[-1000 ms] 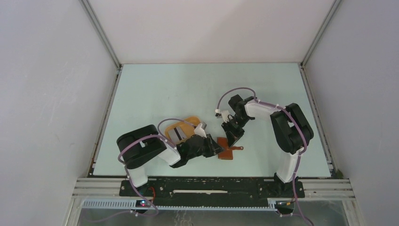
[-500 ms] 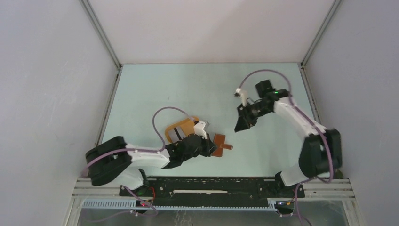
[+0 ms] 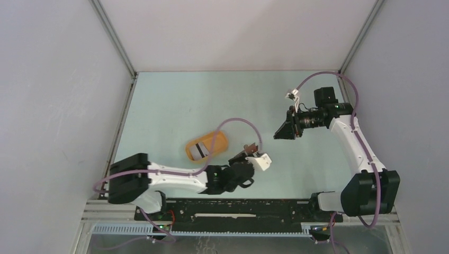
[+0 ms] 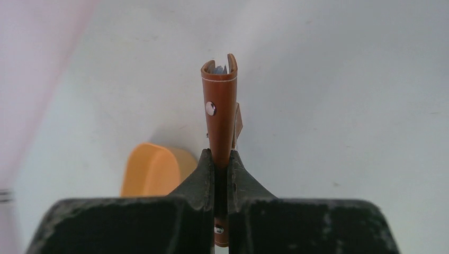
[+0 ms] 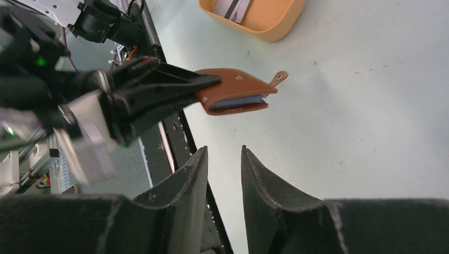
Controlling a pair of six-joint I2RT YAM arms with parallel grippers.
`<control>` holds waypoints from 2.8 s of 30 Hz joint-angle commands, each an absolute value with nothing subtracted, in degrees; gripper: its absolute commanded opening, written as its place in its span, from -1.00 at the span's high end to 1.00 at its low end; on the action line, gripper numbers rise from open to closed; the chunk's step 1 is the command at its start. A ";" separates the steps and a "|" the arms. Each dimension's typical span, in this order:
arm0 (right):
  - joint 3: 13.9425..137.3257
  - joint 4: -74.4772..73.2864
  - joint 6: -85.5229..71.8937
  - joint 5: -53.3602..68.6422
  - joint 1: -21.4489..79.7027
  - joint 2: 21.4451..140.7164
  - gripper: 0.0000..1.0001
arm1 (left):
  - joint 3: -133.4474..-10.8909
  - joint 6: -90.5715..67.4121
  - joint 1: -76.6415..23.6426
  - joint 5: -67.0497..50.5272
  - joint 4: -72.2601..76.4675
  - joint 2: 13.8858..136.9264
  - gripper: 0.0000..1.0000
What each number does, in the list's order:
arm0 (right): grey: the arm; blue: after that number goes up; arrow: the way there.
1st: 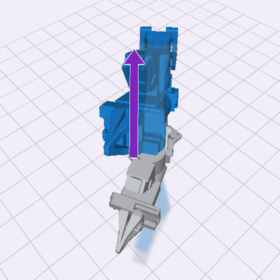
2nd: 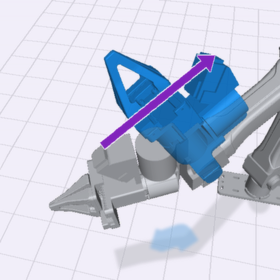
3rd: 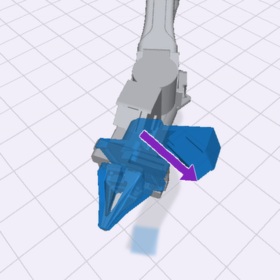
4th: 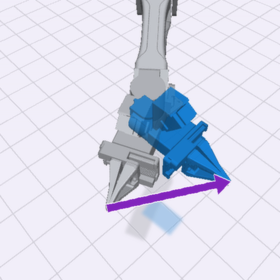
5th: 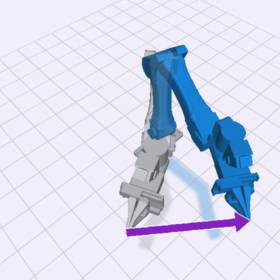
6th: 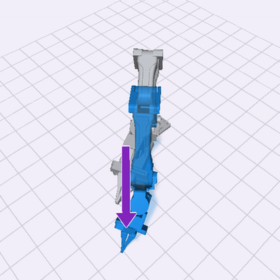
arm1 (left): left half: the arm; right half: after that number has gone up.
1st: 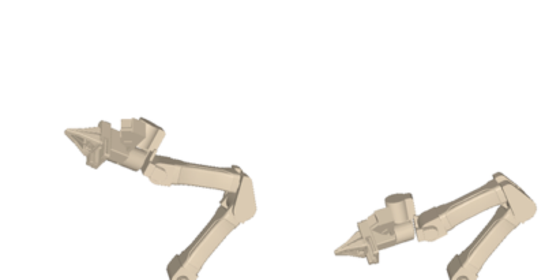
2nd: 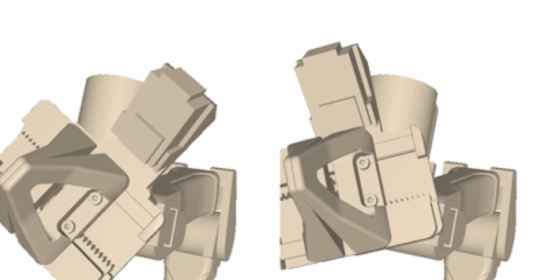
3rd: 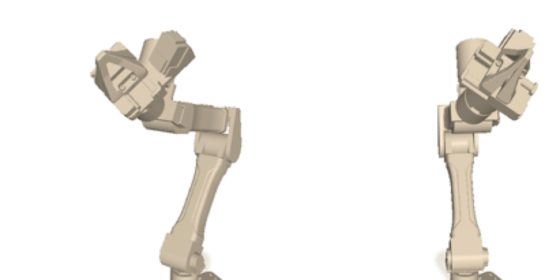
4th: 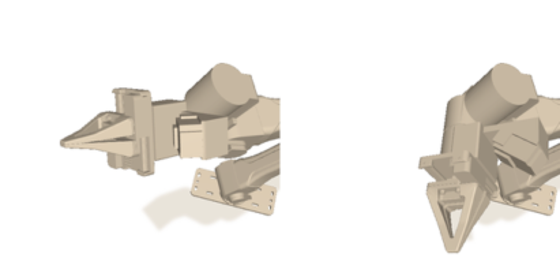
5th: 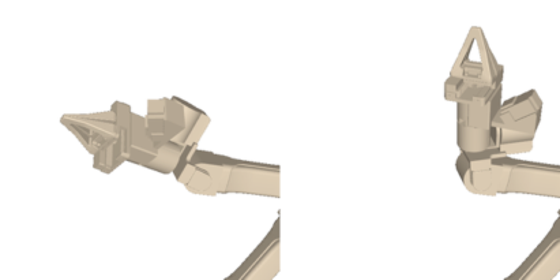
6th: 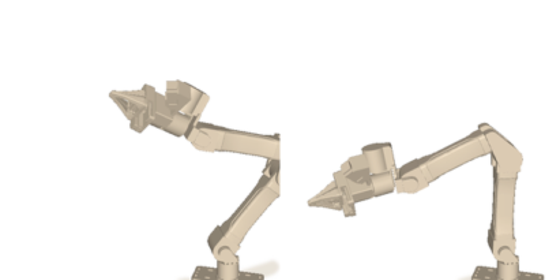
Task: Put the credit cards into the card holder
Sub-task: Close the card holder at the center of the board.
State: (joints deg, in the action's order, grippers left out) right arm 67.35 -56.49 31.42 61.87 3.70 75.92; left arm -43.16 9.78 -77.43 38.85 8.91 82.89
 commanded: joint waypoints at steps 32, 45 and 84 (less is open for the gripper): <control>66.04 -51.55 43.91 63.03 2.50 69.31 -0.23 | -35.42 -12.93 -84.39 36.12 16.74 71.98 -0.68; 72.06 -58.72 77.70 55.76 23.28 86.51 -0.97 | -9.03 -35.81 -74.58 27.60 38.16 54.00 -0.55; 85.78 -60.27 77.06 37.16 36.48 113.55 0.41 | -3.17 -39.09 -73.87 27.42 51.10 64.40 -0.38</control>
State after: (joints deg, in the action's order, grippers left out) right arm 84.38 -59.00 75.81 36.42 36.05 113.12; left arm -3.42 -38.06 -74.35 27.16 48.03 64.12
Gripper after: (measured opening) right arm 0.324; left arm 0.692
